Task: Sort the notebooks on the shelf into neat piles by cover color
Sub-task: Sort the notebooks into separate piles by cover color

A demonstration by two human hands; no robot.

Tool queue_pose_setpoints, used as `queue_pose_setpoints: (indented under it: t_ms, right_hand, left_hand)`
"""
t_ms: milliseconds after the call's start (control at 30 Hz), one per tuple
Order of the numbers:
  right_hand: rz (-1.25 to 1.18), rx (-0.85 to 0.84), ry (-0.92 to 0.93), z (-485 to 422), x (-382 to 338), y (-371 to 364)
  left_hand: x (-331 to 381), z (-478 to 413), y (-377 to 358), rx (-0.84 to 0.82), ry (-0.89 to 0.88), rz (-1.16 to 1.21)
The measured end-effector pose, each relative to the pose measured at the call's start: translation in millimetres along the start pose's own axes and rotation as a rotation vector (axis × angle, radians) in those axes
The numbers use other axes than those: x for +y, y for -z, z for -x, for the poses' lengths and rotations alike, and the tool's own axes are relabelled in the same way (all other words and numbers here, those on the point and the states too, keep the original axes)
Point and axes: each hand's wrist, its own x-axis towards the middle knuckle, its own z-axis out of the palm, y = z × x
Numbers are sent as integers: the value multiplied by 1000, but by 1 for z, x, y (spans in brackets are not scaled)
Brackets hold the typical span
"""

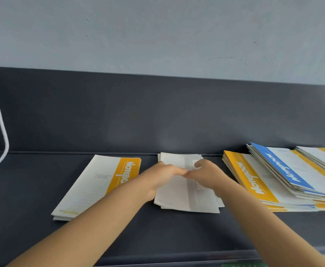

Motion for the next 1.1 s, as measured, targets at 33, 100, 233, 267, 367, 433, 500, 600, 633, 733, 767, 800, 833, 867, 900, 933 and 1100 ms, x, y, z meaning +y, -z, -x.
queue_pose_setpoints:
  t_ms: [33,100,233,267,367,433,500,600,633,733,767,800,833,867,900,933,1100]
  right_hand:
    - [-3,-19,3,2,0,-2]
    - [32,-45,33,9,0,-6]
    - [124,-111,137,25,-1,-19]
    - [150,-130,162,27,-2,-21]
    - [179,-178,202,26,-2,-22]
    - [180,-156,233,25,4,-10]
    - [271,-70,303,24,17,16]
    - [445,145,335,15,52,72]
    - [491,210,310,10,67,94]
    - [624,366,177,-5,118,161]
    - [653,376,130,-7,134,179]
    - [705,346,100,-8,149,192]
    - [789,263,103,-6,160,200]
    - [857,160,130,-4,168,203]
    - [910,72,179,-3,175,203]
    - [953,20,244,0,179,200]
    - [908,-22,354,12,168,187]
  left_hand:
    - [-3,2,2,2,18,-5]
    - [-10,7,5,26,46,-36]
    - [-18,21,10,119,50,-120]
    - [-17,25,9,132,49,-149]
    - [-13,30,3,182,42,-216]
    - [-7,29,-7,234,35,-271]
    - [2,26,-26,296,0,-383]
    - [24,17,-63,372,-143,-595]
    - [31,11,-77,374,-204,-588]
    - [51,-10,-125,342,-338,-490]
    - [56,-18,-142,325,-360,-461]
    - [61,-26,-160,301,-364,-434]
    - [67,-33,-178,271,-351,-409]
    - [72,-39,-193,240,-335,-381]
    - [76,-45,-207,214,-323,-347]
    - [78,-50,-219,193,-323,-315]
    - [79,-57,-230,230,-260,-169]
